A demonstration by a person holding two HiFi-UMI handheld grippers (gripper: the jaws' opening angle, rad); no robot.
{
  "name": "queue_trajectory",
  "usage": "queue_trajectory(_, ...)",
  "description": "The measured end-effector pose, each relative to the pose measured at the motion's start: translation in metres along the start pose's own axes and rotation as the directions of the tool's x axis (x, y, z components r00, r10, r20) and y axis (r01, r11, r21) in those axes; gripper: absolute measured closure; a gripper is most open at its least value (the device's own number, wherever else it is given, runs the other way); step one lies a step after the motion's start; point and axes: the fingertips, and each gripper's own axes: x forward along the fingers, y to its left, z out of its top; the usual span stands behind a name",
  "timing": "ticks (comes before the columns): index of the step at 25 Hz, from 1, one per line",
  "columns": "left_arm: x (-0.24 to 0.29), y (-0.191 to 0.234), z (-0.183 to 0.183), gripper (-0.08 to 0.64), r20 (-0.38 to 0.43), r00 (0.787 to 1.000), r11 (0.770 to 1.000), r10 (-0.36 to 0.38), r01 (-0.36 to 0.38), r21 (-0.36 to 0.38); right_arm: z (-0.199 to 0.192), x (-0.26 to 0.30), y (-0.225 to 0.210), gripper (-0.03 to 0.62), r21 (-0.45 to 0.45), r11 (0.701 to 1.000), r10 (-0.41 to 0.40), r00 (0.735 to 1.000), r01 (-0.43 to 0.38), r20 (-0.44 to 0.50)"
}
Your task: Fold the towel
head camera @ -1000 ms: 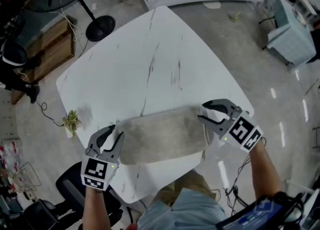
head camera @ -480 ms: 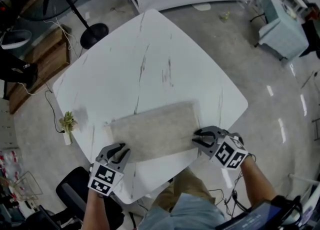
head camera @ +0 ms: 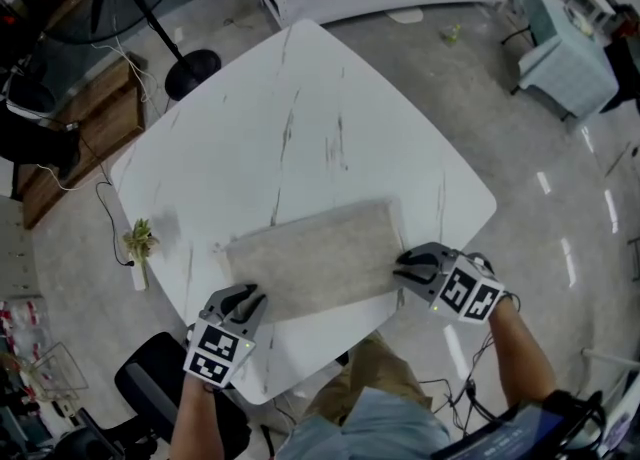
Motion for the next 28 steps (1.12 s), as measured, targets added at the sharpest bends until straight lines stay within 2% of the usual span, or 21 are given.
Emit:
queue_trajectory(8,0.004,-0.027,0.001,0.479,0.007,1.0,1.0,-0.027,0.027,-0.003,-0.012,-0.008,-0.011,0.512,-0.023,1.0,-0.009,0.999,0.008,-0.052)
queue_trajectory(13,0.008,-0.044,-0.001,0.48,0.019,1.0,1.0,-0.015,0.016,-0.013,-0.02,-0.01,-0.014,0.515,-0.022,0.999,-0.029,0.997,0.027,-0.077)
queue_trajectory(18,0.005,-0.042,-0.004,0.476,0.001,1.0,1.0,-0.001,0.001,-0.012,-0.01,-0.008,-0.015,0.495,-0.11,0.993,-0.058,0.992,0.046,-0.114)
queue_trajectory(20,-0.001,-0.046,-0.001,0.463,0.001,1.0,1.0,-0.001,0.001,0.003,0.001,-0.021,-0.018,0.452,-0.049,0.996,-0.074,0.995,0.071,-0.073)
queue_trajectory(23,-0.01,-0.05,0.004,0.457,0.028,1.0,1.0,0.009,-0.01,0.01,0.018,-0.044,-0.03,0.402,0.146,0.984,-0.105,0.994,0.099,0.035)
queue_trajectory(26,-0.019,-0.053,0.006,0.456,0.063,0.998,1.0,0.021,-0.021,-0.007,0.016,-0.051,-0.032,0.363,0.36,0.93,-0.119,0.987,0.072,0.11)
queue_trajectory(28,-0.024,-0.056,0.006,0.456,0.08,0.996,1.0,0.025,-0.023,-0.017,0.001,-0.047,-0.028,0.337,0.46,0.886,-0.118,0.988,0.058,0.104)
